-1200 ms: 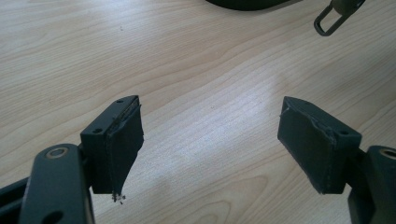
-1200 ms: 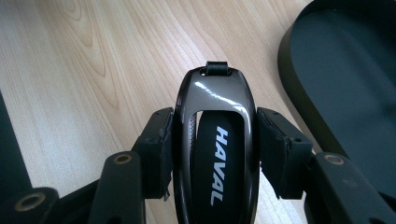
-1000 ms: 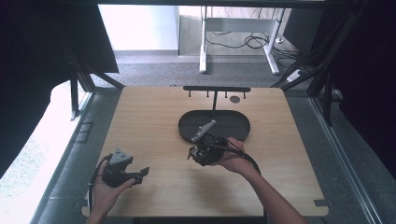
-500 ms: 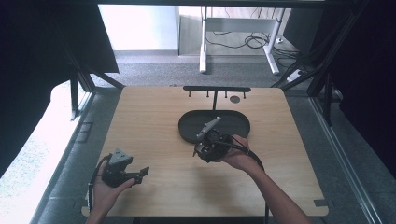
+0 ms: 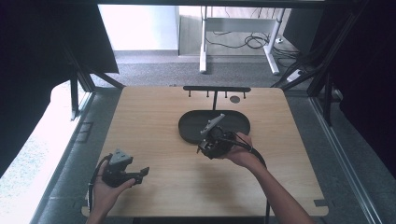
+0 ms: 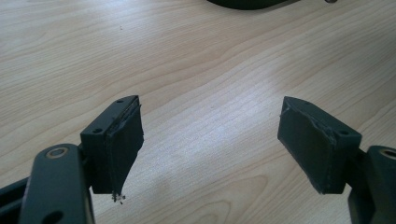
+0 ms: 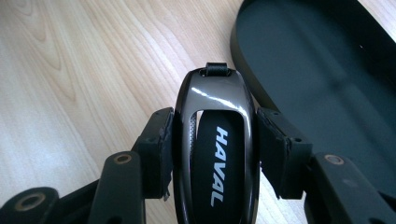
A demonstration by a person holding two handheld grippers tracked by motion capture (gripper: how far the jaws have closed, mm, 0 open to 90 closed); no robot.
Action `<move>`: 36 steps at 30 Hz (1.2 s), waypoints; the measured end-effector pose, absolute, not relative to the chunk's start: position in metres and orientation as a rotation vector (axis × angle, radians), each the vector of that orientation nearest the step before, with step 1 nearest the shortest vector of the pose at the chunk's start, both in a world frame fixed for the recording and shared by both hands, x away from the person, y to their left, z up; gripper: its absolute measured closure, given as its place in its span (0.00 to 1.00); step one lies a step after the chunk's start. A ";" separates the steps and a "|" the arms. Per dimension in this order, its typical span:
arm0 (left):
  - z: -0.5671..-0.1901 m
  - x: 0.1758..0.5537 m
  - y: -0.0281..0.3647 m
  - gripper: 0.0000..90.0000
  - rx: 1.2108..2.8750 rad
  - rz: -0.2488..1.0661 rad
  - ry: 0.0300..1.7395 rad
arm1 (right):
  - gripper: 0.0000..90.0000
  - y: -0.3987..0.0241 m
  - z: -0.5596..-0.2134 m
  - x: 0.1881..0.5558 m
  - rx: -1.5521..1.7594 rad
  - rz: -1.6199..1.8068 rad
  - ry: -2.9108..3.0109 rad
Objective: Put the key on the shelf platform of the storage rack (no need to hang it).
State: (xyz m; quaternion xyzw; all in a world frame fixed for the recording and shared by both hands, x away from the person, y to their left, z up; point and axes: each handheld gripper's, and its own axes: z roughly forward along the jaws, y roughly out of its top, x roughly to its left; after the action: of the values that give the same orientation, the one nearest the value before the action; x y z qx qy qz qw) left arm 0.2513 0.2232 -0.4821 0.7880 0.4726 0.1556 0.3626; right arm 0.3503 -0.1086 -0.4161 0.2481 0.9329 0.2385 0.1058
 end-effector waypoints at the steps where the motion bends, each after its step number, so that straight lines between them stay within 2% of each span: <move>1: -0.482 0.251 0.223 0.25 2.030 0.399 1.216 | 0.55 -0.109 -0.416 0.352 0.738 0.705 2.749; 36: -0.483 0.252 0.223 0.25 2.032 0.401 1.215 | 0.55 -0.116 -0.424 0.397 0.809 0.675 2.731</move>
State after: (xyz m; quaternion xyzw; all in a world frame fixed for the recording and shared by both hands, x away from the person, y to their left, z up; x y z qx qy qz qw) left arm 0.2518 0.2230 -0.4830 0.7889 0.4717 0.1556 0.3618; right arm 0.3972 -0.1158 -0.4235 0.2750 0.9276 0.2292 0.1072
